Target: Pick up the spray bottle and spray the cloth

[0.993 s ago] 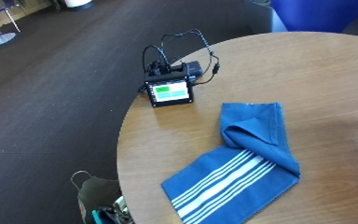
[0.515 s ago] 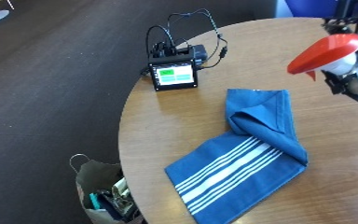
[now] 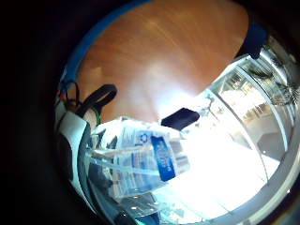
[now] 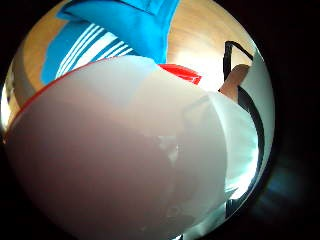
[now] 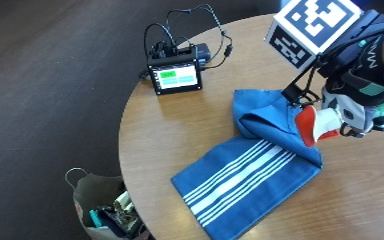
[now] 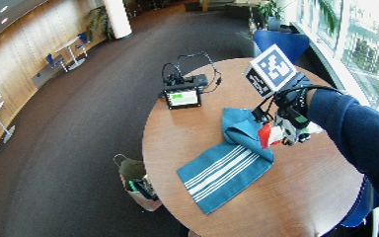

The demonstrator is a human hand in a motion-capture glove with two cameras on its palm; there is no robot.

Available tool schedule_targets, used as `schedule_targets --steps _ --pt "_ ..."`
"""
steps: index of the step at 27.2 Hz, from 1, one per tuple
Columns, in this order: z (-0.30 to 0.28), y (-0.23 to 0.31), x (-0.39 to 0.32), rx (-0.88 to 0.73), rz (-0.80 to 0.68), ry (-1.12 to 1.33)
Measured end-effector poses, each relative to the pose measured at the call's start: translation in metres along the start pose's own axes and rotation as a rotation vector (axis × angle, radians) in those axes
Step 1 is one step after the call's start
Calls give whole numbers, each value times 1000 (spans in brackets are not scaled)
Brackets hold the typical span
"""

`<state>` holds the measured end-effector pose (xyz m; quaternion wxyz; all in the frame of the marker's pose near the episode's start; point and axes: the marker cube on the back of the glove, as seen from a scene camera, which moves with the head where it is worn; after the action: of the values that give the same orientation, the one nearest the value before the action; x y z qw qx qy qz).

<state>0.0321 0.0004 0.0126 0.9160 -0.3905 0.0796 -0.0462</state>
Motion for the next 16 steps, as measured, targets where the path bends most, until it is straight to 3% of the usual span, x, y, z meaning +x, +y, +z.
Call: schedule_targets --steps 5,16 --pt "-3 -3 -6 -48 38 61" --pt "-5 -11 -11 14 33 134"
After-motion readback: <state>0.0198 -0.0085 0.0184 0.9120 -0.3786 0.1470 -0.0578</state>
